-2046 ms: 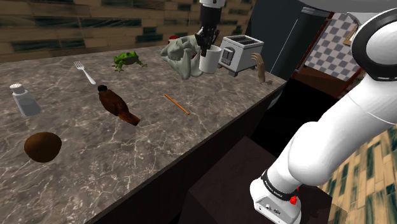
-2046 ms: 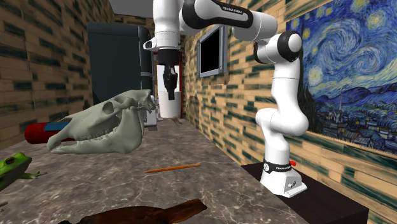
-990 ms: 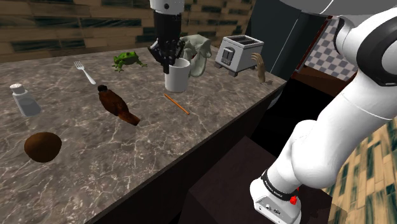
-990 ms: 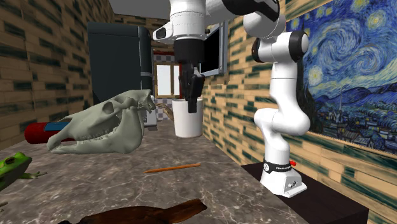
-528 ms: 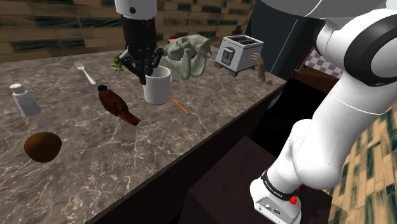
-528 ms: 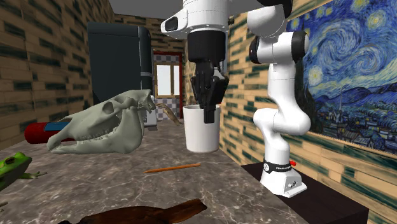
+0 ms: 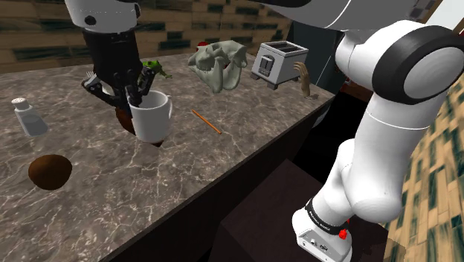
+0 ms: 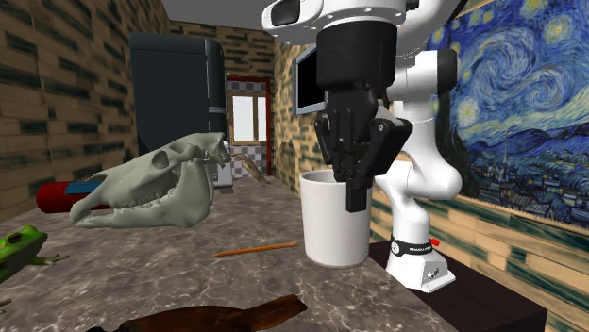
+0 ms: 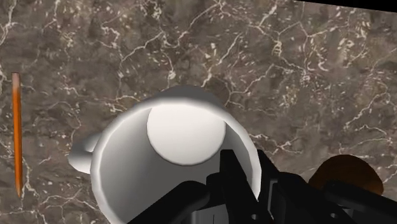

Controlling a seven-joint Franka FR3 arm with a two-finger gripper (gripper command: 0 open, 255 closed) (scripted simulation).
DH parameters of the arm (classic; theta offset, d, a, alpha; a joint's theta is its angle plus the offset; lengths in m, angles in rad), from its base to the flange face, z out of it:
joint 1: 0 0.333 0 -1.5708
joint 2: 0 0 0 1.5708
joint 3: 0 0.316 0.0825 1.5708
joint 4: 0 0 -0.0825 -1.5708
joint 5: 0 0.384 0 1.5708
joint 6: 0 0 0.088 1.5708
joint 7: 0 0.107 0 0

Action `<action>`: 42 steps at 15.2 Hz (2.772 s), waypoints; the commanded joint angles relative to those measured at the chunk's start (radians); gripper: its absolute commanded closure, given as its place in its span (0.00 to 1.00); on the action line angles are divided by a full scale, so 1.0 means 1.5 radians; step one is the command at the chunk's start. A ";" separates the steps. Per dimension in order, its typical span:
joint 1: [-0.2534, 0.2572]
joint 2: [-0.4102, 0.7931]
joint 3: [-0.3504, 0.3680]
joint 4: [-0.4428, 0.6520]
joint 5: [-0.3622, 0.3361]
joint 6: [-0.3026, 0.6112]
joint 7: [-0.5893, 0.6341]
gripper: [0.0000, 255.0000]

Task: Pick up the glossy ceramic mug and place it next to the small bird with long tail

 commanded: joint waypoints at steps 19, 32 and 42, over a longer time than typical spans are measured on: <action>0.070 0.129 0.019 0.056 -0.038 0.065 0.087 1.00; 0.064 0.126 0.018 -0.012 -0.038 0.131 0.089 1.00; 0.072 0.136 0.019 0.071 -0.040 0.058 0.088 0.00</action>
